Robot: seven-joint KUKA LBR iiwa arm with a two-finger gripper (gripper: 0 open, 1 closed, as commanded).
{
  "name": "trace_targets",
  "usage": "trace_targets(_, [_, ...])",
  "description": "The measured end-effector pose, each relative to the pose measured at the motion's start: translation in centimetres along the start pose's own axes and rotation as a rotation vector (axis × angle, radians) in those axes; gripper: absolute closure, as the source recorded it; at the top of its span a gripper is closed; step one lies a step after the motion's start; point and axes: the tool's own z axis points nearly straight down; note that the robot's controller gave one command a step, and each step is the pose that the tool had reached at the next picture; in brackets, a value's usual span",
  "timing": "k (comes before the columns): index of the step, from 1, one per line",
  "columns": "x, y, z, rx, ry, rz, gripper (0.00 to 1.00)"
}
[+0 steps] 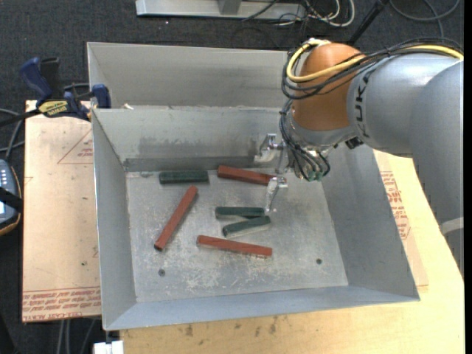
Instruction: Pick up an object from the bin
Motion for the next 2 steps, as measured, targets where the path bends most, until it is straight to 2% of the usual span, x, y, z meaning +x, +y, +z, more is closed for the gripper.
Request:
trace_targets(1, [-0.05, -1.30, 2.15, 0.002, 0.001, 0.078, 0.00])
trace_targets(2, [-0.13, -1.09, 2.29, 0.003, -0.019, 0.040, 1.00])
